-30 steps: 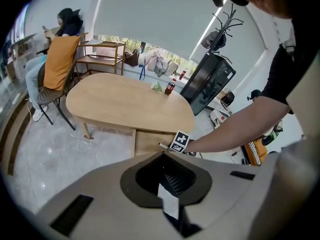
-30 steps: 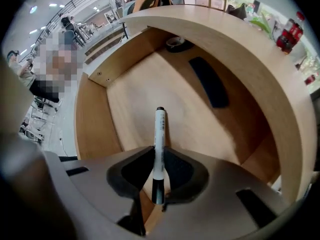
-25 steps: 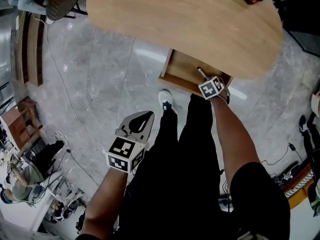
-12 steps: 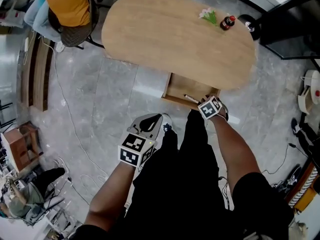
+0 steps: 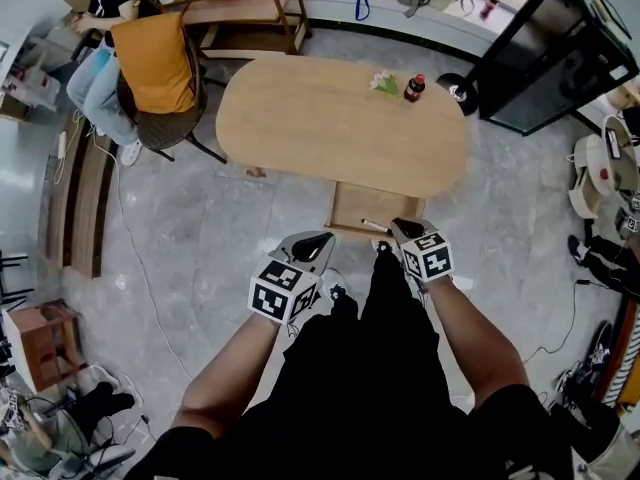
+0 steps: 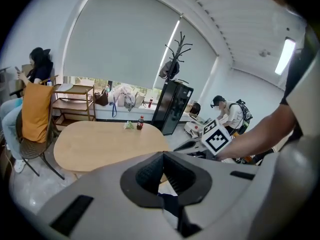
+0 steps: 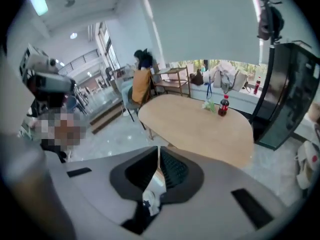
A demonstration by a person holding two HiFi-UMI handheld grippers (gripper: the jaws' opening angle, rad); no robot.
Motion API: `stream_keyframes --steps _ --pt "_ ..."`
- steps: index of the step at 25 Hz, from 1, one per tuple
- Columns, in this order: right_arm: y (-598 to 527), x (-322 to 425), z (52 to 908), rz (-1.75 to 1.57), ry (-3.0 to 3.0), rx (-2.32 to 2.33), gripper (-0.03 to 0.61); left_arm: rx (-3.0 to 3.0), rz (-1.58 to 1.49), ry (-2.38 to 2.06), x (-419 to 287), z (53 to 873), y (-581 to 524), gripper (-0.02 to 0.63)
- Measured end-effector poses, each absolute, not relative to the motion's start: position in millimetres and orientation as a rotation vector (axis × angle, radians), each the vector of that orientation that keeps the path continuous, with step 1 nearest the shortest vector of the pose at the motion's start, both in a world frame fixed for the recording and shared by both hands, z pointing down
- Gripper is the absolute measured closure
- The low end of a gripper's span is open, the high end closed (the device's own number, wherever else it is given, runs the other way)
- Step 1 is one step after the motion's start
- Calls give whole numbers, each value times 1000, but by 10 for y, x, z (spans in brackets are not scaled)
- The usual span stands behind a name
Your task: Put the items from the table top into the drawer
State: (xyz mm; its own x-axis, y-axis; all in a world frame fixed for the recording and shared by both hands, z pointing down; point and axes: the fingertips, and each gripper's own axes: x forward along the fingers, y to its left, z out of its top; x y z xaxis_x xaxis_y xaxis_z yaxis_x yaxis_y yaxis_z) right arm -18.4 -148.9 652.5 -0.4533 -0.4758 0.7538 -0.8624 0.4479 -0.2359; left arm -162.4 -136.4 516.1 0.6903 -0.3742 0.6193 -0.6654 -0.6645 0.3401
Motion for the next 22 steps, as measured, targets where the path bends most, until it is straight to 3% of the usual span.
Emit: stream_keyframes --steps 11,22 --pt "-940 -106 4264 784 -2544 1247 575 2539 515 -757 -1074 4244 -915 612" --pt "28 593 3465 574 -2722 1253 574 2535 340 -936 -473 3662 -219 612"
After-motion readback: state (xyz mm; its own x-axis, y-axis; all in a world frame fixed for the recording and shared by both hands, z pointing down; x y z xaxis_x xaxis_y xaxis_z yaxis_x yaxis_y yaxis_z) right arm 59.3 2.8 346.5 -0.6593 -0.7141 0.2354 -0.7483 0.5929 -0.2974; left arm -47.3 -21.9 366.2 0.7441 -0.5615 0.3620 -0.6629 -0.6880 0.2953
